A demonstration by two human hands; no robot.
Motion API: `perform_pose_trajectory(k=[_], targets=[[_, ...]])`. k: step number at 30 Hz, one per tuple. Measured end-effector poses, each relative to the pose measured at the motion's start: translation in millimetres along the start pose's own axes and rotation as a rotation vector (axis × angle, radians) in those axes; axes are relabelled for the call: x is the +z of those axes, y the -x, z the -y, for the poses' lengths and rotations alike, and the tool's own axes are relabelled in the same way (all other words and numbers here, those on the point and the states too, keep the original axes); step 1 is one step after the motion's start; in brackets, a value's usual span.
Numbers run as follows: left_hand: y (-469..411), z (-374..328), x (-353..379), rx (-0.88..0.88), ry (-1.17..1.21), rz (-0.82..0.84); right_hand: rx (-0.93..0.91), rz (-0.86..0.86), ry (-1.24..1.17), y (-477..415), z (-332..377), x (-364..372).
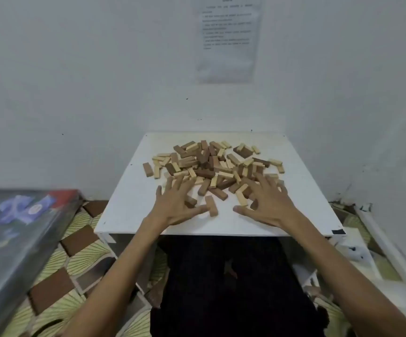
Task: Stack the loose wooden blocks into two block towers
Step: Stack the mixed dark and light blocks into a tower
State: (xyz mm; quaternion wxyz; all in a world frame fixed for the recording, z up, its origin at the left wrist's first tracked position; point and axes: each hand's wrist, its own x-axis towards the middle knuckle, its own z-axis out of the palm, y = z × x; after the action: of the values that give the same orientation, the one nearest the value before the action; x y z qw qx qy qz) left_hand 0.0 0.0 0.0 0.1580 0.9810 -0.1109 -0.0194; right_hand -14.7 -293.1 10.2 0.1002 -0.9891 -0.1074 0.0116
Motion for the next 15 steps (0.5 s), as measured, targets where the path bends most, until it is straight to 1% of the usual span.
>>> perform_pose_trajectory(k=[1,3,6,9,12,13,14,15], targets=[[0,2,9,-0.03,-0.039,0.032,0.031,0.041,-0.008,3,-7,10],[-6,5,27,-0.065,-0.117,0.048,0.06,0.054,-0.009,4,-18,29],[-20,4,46,-0.051,-0.16,-0.017,0.043,0.006,-0.07,-11,-23,48],[-40,-6,50,-0.047,-0.099,-0.086,-0.009,-0.131,-0.168,-40,-21,55],[-50,-14,52,-0.029,0.0,-0.228,-0.103,-0.391,-0.382,-51,-19,57],[-51,-13,51,-0.022,0.01,-0.282,-0.101,-0.48,-0.421,-50,-19,55],[-50,-9,51,-0.018,0.001,-0.321,-0.077,-0.533,-0.422,-48,-20,50],[-49,-3,50,-0.025,-0.014,-0.337,-0.038,-0.536,-0.393,-45,-22,45]])
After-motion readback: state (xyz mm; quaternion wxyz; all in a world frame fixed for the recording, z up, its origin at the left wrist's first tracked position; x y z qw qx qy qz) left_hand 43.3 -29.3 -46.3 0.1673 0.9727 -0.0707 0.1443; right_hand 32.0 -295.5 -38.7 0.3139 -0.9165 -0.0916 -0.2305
